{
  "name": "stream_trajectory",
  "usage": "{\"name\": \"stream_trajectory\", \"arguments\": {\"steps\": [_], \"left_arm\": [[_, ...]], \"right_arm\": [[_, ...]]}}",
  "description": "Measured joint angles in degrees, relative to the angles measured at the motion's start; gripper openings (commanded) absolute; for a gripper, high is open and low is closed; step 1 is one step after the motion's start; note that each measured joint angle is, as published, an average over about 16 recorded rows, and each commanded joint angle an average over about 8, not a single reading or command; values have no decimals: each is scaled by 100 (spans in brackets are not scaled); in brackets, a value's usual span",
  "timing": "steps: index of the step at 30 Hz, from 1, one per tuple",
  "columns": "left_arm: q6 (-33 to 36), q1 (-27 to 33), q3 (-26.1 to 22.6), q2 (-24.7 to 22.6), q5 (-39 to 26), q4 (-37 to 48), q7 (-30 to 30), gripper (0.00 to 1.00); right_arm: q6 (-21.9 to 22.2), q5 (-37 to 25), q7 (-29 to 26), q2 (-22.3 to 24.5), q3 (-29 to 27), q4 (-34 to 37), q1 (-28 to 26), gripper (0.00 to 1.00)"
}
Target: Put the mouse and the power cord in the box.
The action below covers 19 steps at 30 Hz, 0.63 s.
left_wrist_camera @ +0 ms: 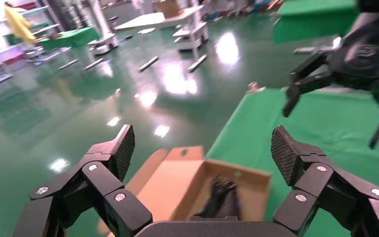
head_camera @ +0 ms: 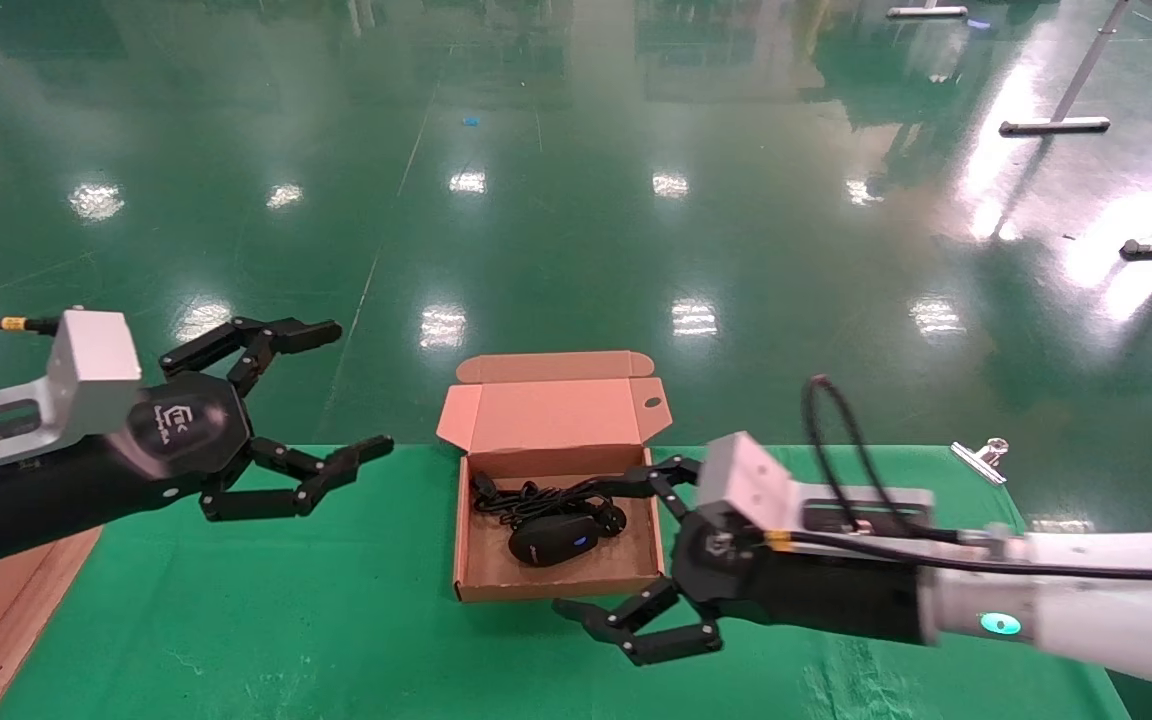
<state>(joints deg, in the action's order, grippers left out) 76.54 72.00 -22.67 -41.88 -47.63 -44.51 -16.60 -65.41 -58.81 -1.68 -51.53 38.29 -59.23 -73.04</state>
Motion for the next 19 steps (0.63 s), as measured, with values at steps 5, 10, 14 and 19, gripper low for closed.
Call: {"name": "stream_trajectory", "arguments": {"steps": [5, 10, 14, 19], "left_arm": [[190, -216, 138, 142, 120, -603, 567, 100], [380, -433, 276, 284, 239, -1205, 1134, 100], [493, -562, 358, 369, 311, -1565, 1473, 100], [588, -670, 427, 441, 371, -1867, 1757, 100]], "right_arm": [[-446, 373, -199, 363, -489, -315, 252, 100], [-892, 745, -399, 726, -979, -631, 504, 100], [-1158, 967, -518, 942, -1271, -819, 655, 100], [-1381, 1154, -618, 1124, -1517, -977, 782, 100]]}}
